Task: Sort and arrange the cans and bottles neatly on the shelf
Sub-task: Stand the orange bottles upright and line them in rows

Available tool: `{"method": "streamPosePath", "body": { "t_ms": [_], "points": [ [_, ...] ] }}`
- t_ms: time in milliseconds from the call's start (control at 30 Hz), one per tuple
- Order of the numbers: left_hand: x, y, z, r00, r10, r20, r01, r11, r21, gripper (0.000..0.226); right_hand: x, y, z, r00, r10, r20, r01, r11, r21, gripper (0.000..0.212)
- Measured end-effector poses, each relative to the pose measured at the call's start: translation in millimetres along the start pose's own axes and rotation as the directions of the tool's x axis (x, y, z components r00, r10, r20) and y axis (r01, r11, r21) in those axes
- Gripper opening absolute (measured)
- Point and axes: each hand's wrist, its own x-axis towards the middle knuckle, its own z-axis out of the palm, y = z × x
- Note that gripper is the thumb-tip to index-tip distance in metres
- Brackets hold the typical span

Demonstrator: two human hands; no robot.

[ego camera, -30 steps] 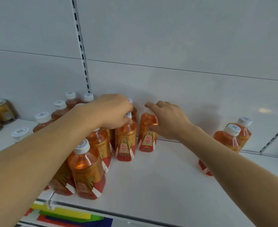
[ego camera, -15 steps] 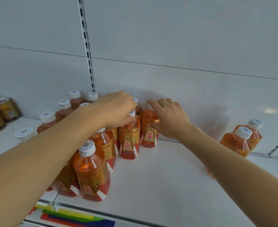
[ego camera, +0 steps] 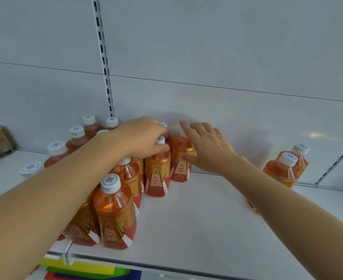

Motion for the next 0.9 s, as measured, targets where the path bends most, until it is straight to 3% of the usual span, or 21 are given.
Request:
{"method": "streamPosePath", "body": {
  "t_ms": [100,267,400,633,767,900],
  "points": [
    [4,3,-8,0.998,0.016,-0.053,-0.015,1.000,0.020,0.051,-13,13,-15,0.999,0.022,-0.024,-0.023,0.999,-0.025,0.091],
    [28,49,-26,0.978,0.103,-0.182,-0.110,0.994,-0.028,0.046,-48,56,-48,0.986,0.141,-0.093,-0.145,0.989,-0.036,0.075],
    [46,107,-25,0.973,0.159,-0.170,-0.179,0.977,-0.113,0.051,-84,105,-69,0.964,0.244,-0.109,-0.251,0.966,-0.054,0.062],
    [79,190,-11,0.978,0.184,-0.097,-0.204,0.935,-0.288,0.065,-132,192,-77,0.915,0.357,0.188,-0.344,0.934,-0.099,0.053],
    [94,233,0,0.982,0.180,-0.058,-0.188,0.898,-0.398,0.086,-141,213,-75,0.876,0.286,0.389,-0.303,0.953,-0.017,0.070],
    [103,263,24,0.982,0.183,-0.037,-0.184,0.912,-0.367,0.089,-136,219,-67,0.874,0.212,0.437,-0.228,0.974,-0.018,0.101]
  ]
}}
